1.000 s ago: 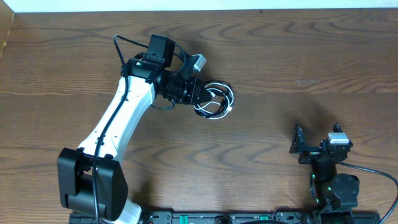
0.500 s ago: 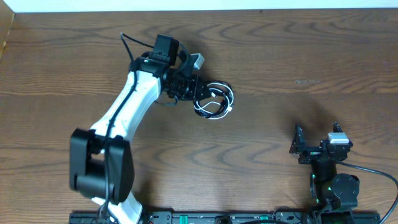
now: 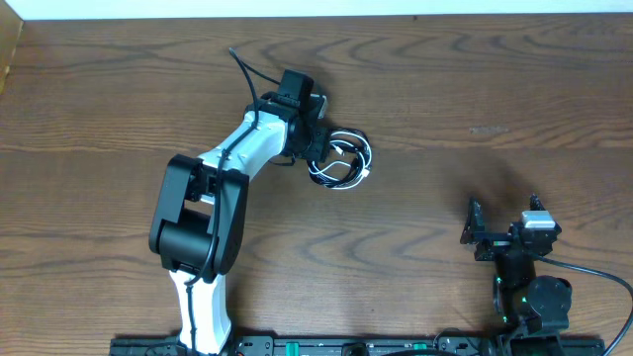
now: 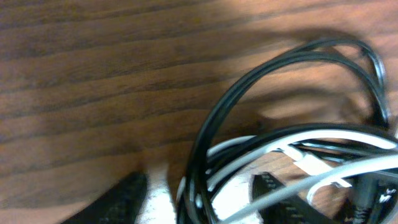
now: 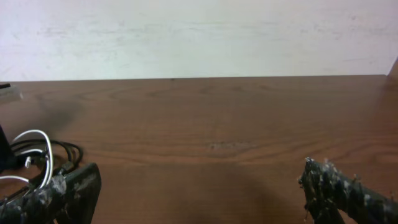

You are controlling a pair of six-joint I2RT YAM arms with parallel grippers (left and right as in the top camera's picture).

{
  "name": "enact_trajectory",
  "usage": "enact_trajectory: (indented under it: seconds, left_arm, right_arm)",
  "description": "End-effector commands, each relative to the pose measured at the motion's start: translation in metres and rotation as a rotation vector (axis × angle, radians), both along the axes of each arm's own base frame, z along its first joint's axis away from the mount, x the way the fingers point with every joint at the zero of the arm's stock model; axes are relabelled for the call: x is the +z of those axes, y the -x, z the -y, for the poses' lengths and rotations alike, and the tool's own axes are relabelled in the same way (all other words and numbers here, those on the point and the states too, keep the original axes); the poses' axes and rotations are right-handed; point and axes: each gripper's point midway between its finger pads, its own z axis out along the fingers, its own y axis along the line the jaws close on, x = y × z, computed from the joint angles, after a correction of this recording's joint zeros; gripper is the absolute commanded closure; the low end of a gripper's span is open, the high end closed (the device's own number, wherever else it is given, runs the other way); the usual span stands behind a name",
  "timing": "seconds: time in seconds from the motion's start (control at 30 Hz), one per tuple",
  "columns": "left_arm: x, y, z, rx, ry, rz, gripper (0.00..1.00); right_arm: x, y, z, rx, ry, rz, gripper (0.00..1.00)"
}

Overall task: Untangle cables
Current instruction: 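Lift the cable bundle with the left gripper and move it rightward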

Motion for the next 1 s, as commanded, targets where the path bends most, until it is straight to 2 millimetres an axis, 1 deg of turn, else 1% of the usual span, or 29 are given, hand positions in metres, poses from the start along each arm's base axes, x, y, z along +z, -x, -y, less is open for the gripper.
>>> enact_trajectory:
  seconds: [0.0, 0.03, 0.07, 0.1, 0.13, 0.27, 0.3, 0.43, 0.47, 0.5, 0.6, 0.7, 0.77, 0.87, 0.97]
  left_arm:
    - [-0.017, -0.002, -0.006, 0.003, -0.041, -0.017, 0.68]
    - [-0.018, -0.002, -0.006, 0.003, -0.04, -0.016, 0.76]
    - [-0.018, -0.003, -0.006, 0.003, -0.039, -0.014, 0.81]
    - [-0.017, -0.004, -0.006, 0.003, -0.037, -0.009, 0.9]
    - [-0.017, -0.004, -0.005, 0.003, -0.037, -0.007, 0.92]
    - [-0.014, -0.003, -0.006, 0.004, -0.036, -0.008, 0.93]
    - [-0.008, -0.003, -0.006, 0.015, -0.032, -0.006, 0.93]
    - [0.028, 0.0, -0.007, 0.047, -0.01, 0.025, 0.93]
    - [0.041, 0.001, -0.007, 0.047, -0.004, 0.039, 0.93]
    - [0.047, 0.002, -0.008, 0.047, -0.002, 0.046, 0.92]
    - [0.081, 0.01, -0.01, 0.049, 0.012, 0.081, 0.93]
    - [0.099, 0.016, -0.011, 0.068, 0.03, 0.092, 0.92]
    - [0.106, 0.02, -0.011, 0.066, 0.041, 0.089, 0.92]
    - [0.109, 0.029, -0.014, 0.066, 0.031, 0.068, 0.92]
    - [0.121, 0.035, -0.016, 0.066, 0.035, 0.078, 0.93]
  right_arm:
    - [0.0, 0.0, -0.001, 0.003, 0.002, 0.0, 0.01]
    - [0.0, 0.0, -0.001, 0.003, 0.002, 0.0, 0.01]
    - [0.0, 0.0, -0.001, 0.003, 0.002, 0.0, 0.01]
    - [0.0, 0.0, -0.001, 0.003, 0.002, 0.0, 0.01]
    - [0.0, 0.0, -0.001, 0.003, 0.002, 0.0, 0.01]
    - [0.0, 0.0, -0.001, 0.003, 0.002, 0.0, 0.01]
    - [0.0, 0.0, -0.001, 0.003, 0.002, 0.0, 0.01]
    - [0.0, 0.0, -0.001, 0.003, 0.002, 0.0, 0.01]
    - [0.0, 0.0, -0.001, 0.003, 0.002, 0.0, 0.01]
    - [0.0, 0.0, -0.001, 0.003, 0.002, 0.0, 0.01]
    - [0.0, 0.0, -0.001, 0.003, 0.002, 0.0, 0.01]
    - [0.0, 0.0, -0.001, 0.003, 0.002, 0.0, 0.01]
    - [0.0, 0.0, -0.001, 0.003, 0.002, 0.0, 0.01]
    - [0.0, 0.0, -0.001, 0.003, 0.002, 0.0, 0.01]
    - [0.0, 0.0, -0.001, 0.003, 0.002, 0.0, 0.01]
